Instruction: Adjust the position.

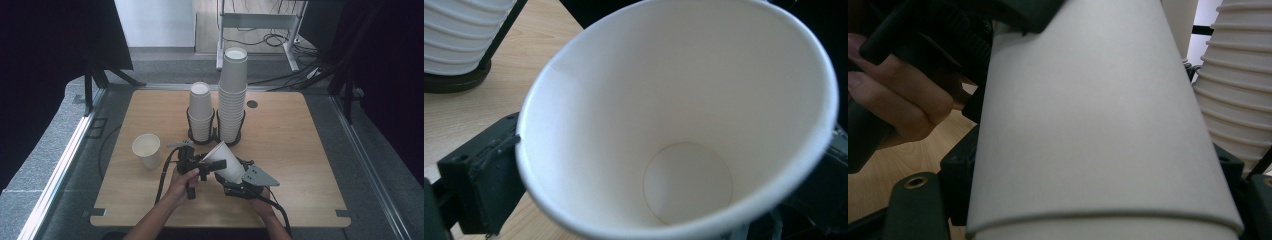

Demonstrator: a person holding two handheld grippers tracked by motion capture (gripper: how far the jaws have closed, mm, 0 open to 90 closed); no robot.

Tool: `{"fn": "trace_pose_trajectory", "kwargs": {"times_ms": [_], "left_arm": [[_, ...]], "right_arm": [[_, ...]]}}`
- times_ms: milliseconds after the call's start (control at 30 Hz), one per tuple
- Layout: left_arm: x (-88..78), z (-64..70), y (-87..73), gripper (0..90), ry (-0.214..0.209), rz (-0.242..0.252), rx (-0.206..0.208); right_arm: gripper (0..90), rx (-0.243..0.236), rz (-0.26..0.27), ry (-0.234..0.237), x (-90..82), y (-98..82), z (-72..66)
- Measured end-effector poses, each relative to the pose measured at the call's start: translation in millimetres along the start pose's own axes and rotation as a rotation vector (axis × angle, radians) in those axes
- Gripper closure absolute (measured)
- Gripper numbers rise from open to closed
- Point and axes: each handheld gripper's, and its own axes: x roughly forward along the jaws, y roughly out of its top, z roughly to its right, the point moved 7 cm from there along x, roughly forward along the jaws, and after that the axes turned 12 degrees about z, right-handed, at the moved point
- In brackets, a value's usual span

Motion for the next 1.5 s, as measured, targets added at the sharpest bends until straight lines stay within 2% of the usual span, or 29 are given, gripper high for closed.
{"fn": "trace_pose_trajectory", "kwargs": {"times_ms": [233,433,567,733,1200,1333,1433,1467,1500], "left_arm": [[5.2,-5.4,3.9,1.7,-0.013,0.037,-0.062],[9.3,-8.8,3.4,2.2,-0.021,0.039,-0.088],[11.0,-9.2,3.2,3.1,-0.040,0.035,-0.108],[9.8,-8.3,3.1,4.2,-0.023,0.039,-0.077],[8.2,-3.9,1.0,7.6,0.030,0.064,0.078],[2.5,-2.6,5.9,8.0,0.032,0.084,0.096],[-1.7,-3.4,7.2,8.4,0.047,0.085,0.121],[-2.8,-3.8,8.4,13.0,0.064,0.097,0.126],[-3.9,-3.7,9.1,12.4,0.071,0.101,0.132]], "right_arm": [[22.0,-0.017,-0.015,-0.009,2.5,-4.0,-1.3],[22.1,-0.007,-0.019,-0.017,3.3,-6.0,1.3],[22.1,-0.006,-0.018,-0.013,4.3,-5.9,-0.2],[21.9,-0.013,-0.023,-0.008,5.6,-6.7,-1.6],[20.3,-0.014,-0.069,0.006,6.6,-13.8,-0.9],[15.3,-0.024,-0.099,0.006,7.1,-17.8,-1.2],[13.7,-0.010,-0.113,0.007,7.4,-20.4,-0.3],[13.6,-0.008,-0.117,0.009,7.6,-21.2,-0.4],[13.4,-0.004,-0.123,0.014,7.7,-21.9,-0.8]]}}
